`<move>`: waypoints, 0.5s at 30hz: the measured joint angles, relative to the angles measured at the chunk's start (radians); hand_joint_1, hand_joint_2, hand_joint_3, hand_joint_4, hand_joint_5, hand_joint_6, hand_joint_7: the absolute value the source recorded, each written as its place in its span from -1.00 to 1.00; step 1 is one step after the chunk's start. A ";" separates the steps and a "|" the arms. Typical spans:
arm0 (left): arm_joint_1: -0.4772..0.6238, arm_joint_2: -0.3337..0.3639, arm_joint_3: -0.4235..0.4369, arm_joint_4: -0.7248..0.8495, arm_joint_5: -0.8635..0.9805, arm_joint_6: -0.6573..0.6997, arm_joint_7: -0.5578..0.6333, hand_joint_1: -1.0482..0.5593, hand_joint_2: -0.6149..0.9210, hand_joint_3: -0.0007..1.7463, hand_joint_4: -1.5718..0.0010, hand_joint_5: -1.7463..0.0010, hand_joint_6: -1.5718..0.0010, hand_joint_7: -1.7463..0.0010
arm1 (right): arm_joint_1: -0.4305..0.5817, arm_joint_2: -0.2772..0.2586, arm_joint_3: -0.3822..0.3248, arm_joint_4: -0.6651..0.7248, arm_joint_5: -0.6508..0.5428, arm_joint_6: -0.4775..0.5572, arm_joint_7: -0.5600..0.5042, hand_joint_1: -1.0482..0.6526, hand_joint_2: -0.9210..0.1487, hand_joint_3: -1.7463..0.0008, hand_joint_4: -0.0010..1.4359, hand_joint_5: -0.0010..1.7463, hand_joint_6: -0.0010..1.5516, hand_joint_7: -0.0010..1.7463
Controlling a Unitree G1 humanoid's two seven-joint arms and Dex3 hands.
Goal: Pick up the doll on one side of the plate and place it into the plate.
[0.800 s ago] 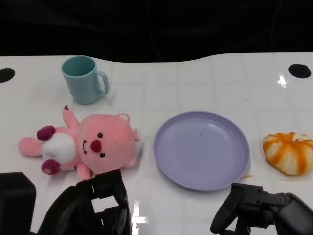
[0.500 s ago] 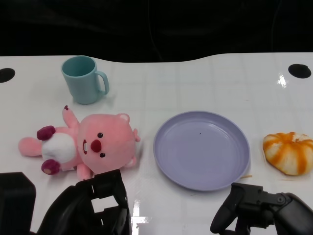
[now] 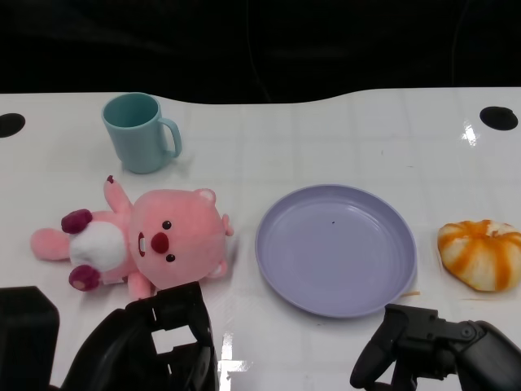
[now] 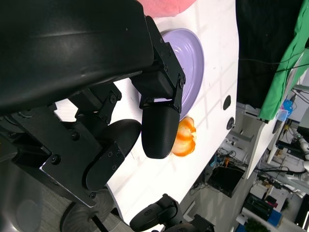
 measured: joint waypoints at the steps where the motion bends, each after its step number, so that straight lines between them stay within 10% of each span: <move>1: 0.000 0.000 0.000 0.000 0.000 0.000 0.000 0.17 0.24 0.76 -0.20 -1.00 -0.01 -0.92 | 0.000 0.000 0.000 0.000 0.000 0.000 0.000 -0.07 -1.00 0.63 -0.05 0.79 -0.22 0.47; 8: 0.000 0.000 0.008 0.010 0.003 -0.013 0.000 0.18 0.27 0.72 -0.16 -1.00 -0.01 -0.86 | 0.000 0.000 0.000 0.000 -0.001 0.000 0.000 -0.06 -1.00 0.63 -0.05 0.79 -0.22 0.47; 15: 0.001 -0.019 0.030 0.020 0.006 -0.077 0.000 0.12 0.22 0.65 0.04 -0.75 0.09 -0.27 | -0.001 0.000 0.002 0.000 -0.004 0.000 0.000 -0.06 -1.00 0.63 -0.04 0.80 -0.22 0.47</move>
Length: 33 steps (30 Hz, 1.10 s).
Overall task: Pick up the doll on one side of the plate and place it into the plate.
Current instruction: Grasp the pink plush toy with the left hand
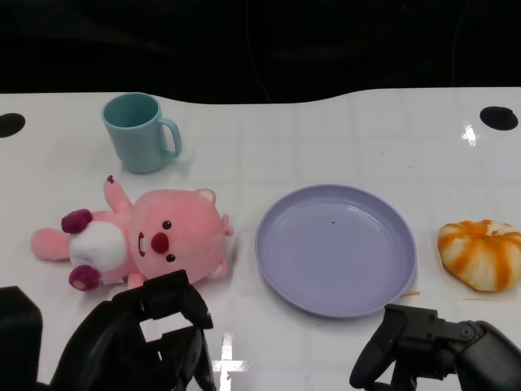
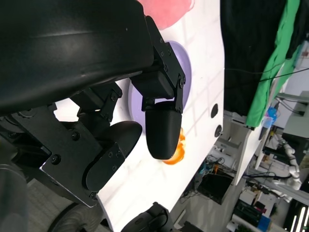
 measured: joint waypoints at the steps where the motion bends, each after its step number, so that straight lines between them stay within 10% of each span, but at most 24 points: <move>1: 0.000 -0.003 0.004 0.002 0.000 -0.010 0.000 0.10 0.22 0.62 0.07 -0.73 0.10 -0.24 | -0.001 0.000 0.001 0.000 0.000 0.000 0.000 -0.05 -1.00 0.63 -0.04 0.80 -0.22 0.47; 11: -0.045 0.004 0.094 0.012 -0.019 -0.051 -0.026 -0.20 0.97 -0.79 0.38 -0.30 0.23 0.42 | -0.024 0.004 0.027 0.003 -0.016 0.000 -0.007 -0.06 -1.00 0.63 -0.04 0.80 -0.22 0.48; 33: -0.230 0.389 0.102 0.115 0.618 -0.396 -0.141 -0.55 1.00 -0.94 0.92 0.37 0.55 0.98 | -0.025 0.009 0.036 0.005 -0.022 0.000 -0.009 -0.06 -1.00 0.63 -0.03 0.78 -0.21 0.47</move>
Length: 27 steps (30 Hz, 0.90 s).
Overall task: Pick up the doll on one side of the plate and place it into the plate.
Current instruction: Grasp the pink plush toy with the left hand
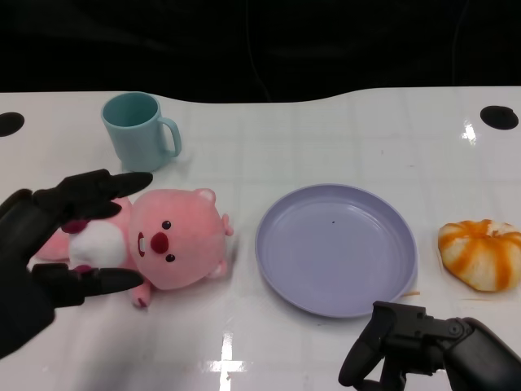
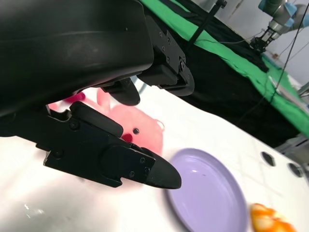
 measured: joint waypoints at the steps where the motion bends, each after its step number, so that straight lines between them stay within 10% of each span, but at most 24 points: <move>1: -0.005 0.015 -0.005 0.003 0.034 -0.006 0.000 -0.55 1.00 -0.95 0.93 0.37 0.55 0.98 | 0.000 0.000 0.000 0.000 0.000 0.000 0.000 -0.06 -1.00 0.63 -0.03 0.78 -0.21 0.47; 13: -0.099 0.113 -0.154 0.058 0.493 -0.003 0.001 -0.52 0.96 -1.00 0.83 0.61 0.58 1.00 | 0.003 0.001 0.000 -0.002 -0.001 0.010 -0.002 -0.07 -1.00 0.63 -0.04 0.78 -0.22 0.46; 27: -0.276 0.072 -0.321 0.345 0.711 -0.013 0.019 -0.57 0.97 -1.00 0.78 0.65 0.61 0.99 | 0.009 0.002 0.001 -0.014 -0.001 0.016 -0.006 -0.07 -1.00 0.63 -0.04 0.79 -0.21 0.47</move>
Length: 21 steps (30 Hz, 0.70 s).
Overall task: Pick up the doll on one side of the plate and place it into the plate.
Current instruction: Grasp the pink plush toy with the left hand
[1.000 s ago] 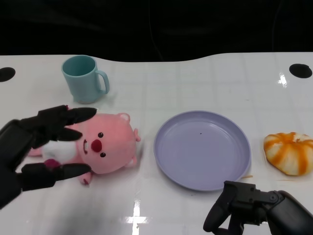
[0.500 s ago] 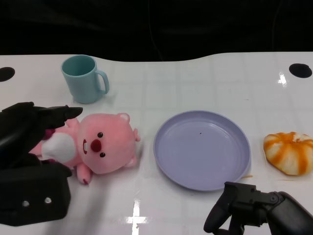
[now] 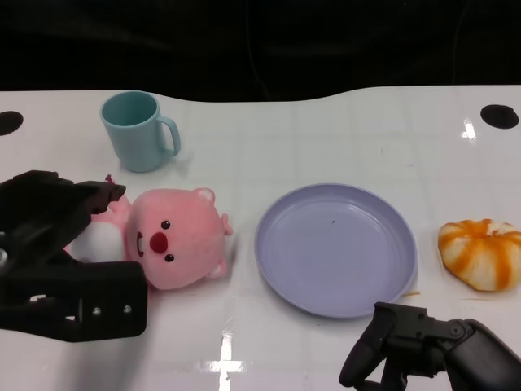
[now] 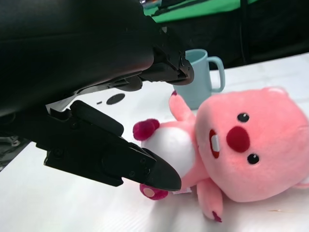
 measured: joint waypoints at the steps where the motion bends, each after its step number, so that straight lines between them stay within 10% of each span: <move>1: -0.013 -0.007 -0.007 0.025 0.004 -0.004 0.007 -0.56 0.97 -1.00 0.78 0.66 0.61 0.99 | 0.000 0.000 0.000 -0.002 0.000 0.001 0.000 -0.07 -1.00 0.63 -0.04 0.79 -0.21 0.47; 21: -0.301 -0.131 -0.211 0.611 0.075 -0.066 0.165 -0.58 0.99 -1.00 0.74 0.80 0.60 0.99 | 0.020 0.003 0.004 -0.045 -0.003 0.035 -0.005 -0.06 -1.00 0.64 -0.02 0.79 -0.21 0.47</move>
